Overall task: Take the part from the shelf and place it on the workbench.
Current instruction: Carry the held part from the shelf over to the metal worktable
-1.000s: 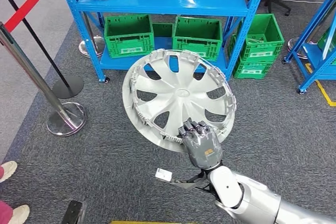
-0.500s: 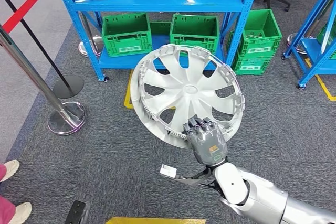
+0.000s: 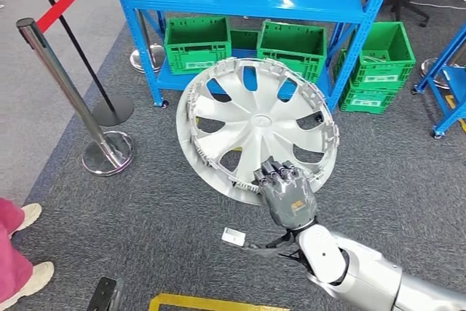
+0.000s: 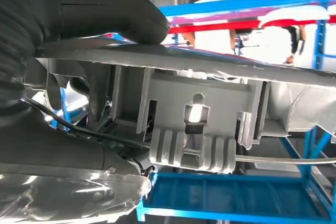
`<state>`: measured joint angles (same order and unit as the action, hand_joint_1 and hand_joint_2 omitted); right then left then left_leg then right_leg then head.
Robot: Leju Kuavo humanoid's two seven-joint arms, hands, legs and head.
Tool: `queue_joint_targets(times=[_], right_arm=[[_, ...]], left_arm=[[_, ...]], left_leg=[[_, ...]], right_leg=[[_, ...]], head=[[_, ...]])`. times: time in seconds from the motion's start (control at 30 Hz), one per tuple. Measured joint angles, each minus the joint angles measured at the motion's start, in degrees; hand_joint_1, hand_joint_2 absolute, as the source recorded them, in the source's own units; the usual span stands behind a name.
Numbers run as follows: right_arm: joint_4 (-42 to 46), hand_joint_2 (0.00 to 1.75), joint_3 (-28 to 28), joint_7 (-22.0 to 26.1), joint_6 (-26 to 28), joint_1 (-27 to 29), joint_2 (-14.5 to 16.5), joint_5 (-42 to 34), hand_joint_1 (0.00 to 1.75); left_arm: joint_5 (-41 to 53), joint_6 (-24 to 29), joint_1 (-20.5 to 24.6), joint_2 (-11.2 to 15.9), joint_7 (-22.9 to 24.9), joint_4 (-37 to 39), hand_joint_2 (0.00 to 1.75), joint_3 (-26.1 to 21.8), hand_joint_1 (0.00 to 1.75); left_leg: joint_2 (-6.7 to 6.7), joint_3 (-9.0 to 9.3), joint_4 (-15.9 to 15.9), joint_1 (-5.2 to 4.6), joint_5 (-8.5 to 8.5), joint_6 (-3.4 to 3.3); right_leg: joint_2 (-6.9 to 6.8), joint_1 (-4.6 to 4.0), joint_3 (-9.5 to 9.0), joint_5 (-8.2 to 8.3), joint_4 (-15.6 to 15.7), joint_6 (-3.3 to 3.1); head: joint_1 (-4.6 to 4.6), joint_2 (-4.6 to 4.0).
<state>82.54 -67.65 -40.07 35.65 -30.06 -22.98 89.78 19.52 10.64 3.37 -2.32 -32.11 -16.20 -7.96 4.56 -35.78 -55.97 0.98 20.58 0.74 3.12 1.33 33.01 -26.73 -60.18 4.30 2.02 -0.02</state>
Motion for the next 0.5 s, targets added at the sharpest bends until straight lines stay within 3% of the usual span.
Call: queue_joint_targets(times=[0.07, 0.13, 0.17, 0.2, 0.27, 0.33, 0.37, 0.4, 0.43, 0.5], right_arm=[[0.23, 1.75, -0.01, 0.01, -0.03, -0.07, -0.07, 0.02, 1.75], [0.35, 1.75, -0.02, 0.03, -0.02, -0.09, -0.08, 0.02, 1.75], [0.39, 1.75, -0.02, 0.03, 0.00, -0.14, -0.08, 0.01, 1.75], [0.45, 1.75, -0.02, 0.03, 0.02, -0.18, -0.09, 0.00, 1.75], [0.57, 1.75, -0.01, 0.01, 0.04, -0.23, -0.11, 0.00, 1.75], [0.60, 1.75, -0.02, -0.02, 0.05, -0.22, -0.14, -0.01, 1.75], [0.60, 1.75, -0.03, -0.02, 0.06, -0.21, -0.15, -0.02, 1.75], [0.61, 1.75, -0.04, -0.02, 0.07, -0.21, -0.15, -0.02, 1.75], [0.62, 1.75, -0.04, -0.02, 0.08, -0.24, -0.15, -0.02, 1.75], [0.71, 1.75, -0.04, -0.01, 0.09, -0.39, -0.19, -0.02, 1.75]], left_arm=[[0.02, 0.02, -0.05, 0.09, 0.00, 0.00, 0.00, -0.20, 0.00], [0.03, 0.02, -0.22, 0.10, 0.00, 0.00, 0.00, -0.44, 0.00], [0.07, 0.02, -0.29, 0.05, -0.01, 0.00, 0.00, -0.54, 0.00], [0.11, 0.02, -0.31, -0.01, -0.01, 0.00, 0.00, -0.61, 0.00], [0.20, 0.02, -0.17, -0.13, -0.02, 0.00, 0.00, -0.74, 0.00], [0.22, 0.01, -0.10, -0.17, -0.02, 0.00, 0.00, -0.87, 0.00], [0.25, 0.01, -0.13, -0.19, -0.02, 0.00, 0.00, -0.91, 0.00], [0.27, 0.00, -0.16, -0.20, -0.02, 0.00, 0.00, -0.93, 0.00], [0.29, 0.00, -0.16, -0.19, -0.02, 0.00, 0.00, -0.94, 0.00], [0.33, 0.00, 0.03, -0.19, -0.04, 0.00, 0.00, -0.96, 0.00]], left_leg=[[0.93, -0.66, -0.12, -0.03, -0.53, 0.77], [1.42, -1.17, -0.06, 0.09, -0.96, 1.37], [0.72, -1.62, -0.68, 0.05, -0.48, 1.60], [-0.42, -2.49, -2.39, -0.03, 0.69, 1.78], [-3.05, -5.61, -9.34, -0.19, 4.61, 2.04], [-3.82, -8.49, -16.38, -0.16, 7.51, 2.10], [-3.90, -8.58, -17.28, -0.16, 7.56, 2.03], [-4.08, -7.44, -15.81, -0.18, 6.63, 1.90], [-4.65, -5.25, -12.39, -0.26, 5.07, 1.71], [-7.04, -0.80, -4.77, -0.66, 2.80, 1.20]], right_leg=[[0.70, -0.05, -0.76, 0.09, 1.40, -0.75], [-0.53, -0.11, -0.40, 0.53, 1.17, -1.80], [-1.14, -0.09, -0.28, 0.68, 1.16, -2.32], [-1.80, -0.06, -0.17, 0.84, 1.22, -2.78], [-3.14, -0.21, 0.09, 1.03, 1.28, -3.38], [-4.65, -0.43, 0.39, 1.14, 1.27, -3.54], [-5.43, -0.52, 0.49, 1.18, 1.27, -3.56], [-6.18, -0.58, 0.54, 1.21, 1.26, -3.56], [-6.91, -0.63, 0.53, 1.21, 1.26, -3.52], [-8.23, -0.93, 0.50, 1.16, 1.20, -3.18]], head=[[-0.09, 0.00], [-0.21, 0.00], [-0.33, 0.00], [-0.51, 0.00], [-0.87, 0.00], [-0.92, 0.00], [-0.92, 0.00], [-0.93, 0.00], [-0.93, 0.00], [-0.96, 0.00]])
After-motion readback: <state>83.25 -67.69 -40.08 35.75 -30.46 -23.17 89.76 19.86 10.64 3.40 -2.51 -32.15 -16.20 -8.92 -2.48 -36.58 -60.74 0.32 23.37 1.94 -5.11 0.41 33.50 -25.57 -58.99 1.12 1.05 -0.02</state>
